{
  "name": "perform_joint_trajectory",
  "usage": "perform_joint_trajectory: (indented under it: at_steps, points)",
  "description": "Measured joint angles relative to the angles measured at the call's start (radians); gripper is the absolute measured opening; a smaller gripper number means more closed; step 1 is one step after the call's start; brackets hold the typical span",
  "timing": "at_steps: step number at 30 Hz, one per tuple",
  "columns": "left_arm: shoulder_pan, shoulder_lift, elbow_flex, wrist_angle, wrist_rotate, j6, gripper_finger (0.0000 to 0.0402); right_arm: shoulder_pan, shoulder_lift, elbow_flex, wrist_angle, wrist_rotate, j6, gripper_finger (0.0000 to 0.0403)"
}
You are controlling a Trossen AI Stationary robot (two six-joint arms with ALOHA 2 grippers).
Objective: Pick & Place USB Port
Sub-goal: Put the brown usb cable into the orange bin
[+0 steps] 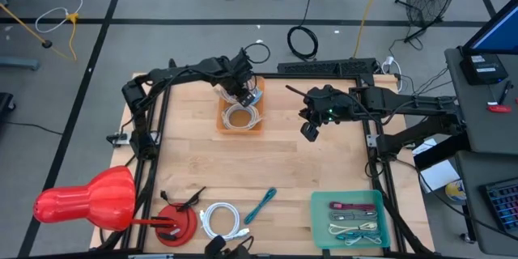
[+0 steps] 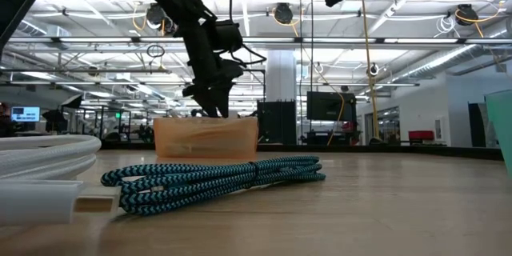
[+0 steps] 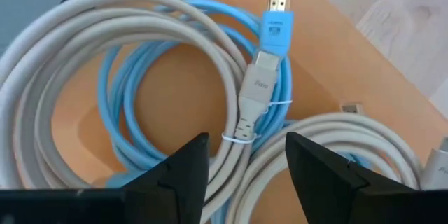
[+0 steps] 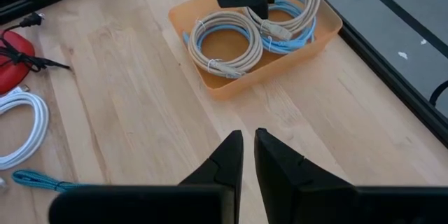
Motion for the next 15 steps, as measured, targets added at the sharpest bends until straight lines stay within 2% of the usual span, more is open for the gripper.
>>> perform_joint_trajectory:
  at_steps: [15]
  points:
    - [-0.007, 0.068, 0.0, -0.018, 0.001, 0.001, 0.0188, 0.0, 0.0, 0.0, -0.003, 0.0, 0.014, 0.0029]
